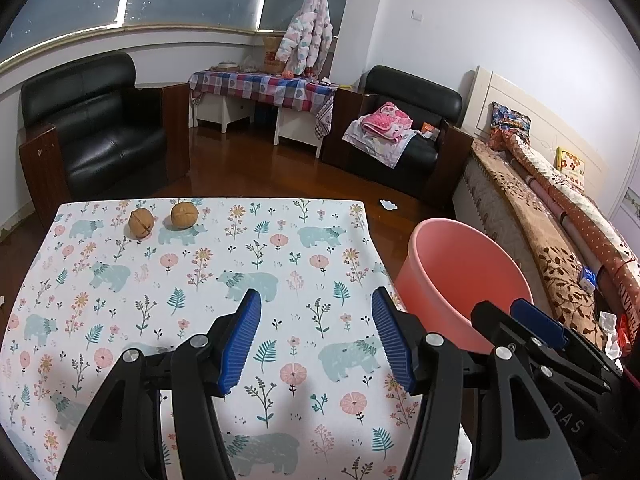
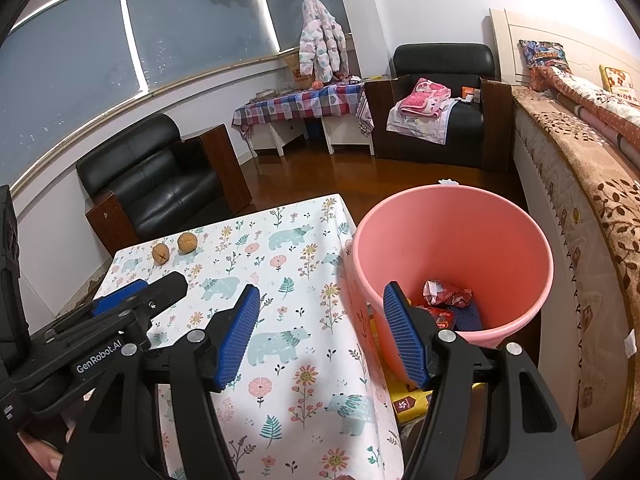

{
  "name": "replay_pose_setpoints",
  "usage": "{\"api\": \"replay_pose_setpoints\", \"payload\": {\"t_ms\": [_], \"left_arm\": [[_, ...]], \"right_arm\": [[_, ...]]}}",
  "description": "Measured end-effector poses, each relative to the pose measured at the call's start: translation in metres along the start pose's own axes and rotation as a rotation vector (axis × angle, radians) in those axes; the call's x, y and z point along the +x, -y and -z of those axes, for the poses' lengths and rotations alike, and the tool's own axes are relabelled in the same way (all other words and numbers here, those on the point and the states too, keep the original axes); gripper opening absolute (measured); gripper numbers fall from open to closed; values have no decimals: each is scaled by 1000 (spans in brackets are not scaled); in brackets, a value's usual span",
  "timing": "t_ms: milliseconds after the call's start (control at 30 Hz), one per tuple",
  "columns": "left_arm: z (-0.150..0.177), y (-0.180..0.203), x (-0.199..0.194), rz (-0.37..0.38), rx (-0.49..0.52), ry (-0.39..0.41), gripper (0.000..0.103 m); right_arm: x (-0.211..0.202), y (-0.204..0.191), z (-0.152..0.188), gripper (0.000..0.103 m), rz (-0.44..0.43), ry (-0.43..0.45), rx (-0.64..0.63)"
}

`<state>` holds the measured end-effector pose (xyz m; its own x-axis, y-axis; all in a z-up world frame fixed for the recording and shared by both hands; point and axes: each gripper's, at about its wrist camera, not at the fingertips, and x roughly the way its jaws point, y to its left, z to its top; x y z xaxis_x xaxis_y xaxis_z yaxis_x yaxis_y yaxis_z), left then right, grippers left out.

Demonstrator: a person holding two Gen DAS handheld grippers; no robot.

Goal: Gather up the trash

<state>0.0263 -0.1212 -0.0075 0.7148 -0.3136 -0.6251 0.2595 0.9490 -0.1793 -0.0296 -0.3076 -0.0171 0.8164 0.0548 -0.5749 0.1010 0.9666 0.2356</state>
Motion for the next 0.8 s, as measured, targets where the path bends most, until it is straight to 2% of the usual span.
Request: {"api": "replay_pose_setpoints", "payload": {"t_ms": [800], "left_arm": [[-1,-8,11,3,-22,-36,58]], "right_arm": [[10,-4,-1,65,7,-26,-5]]}}
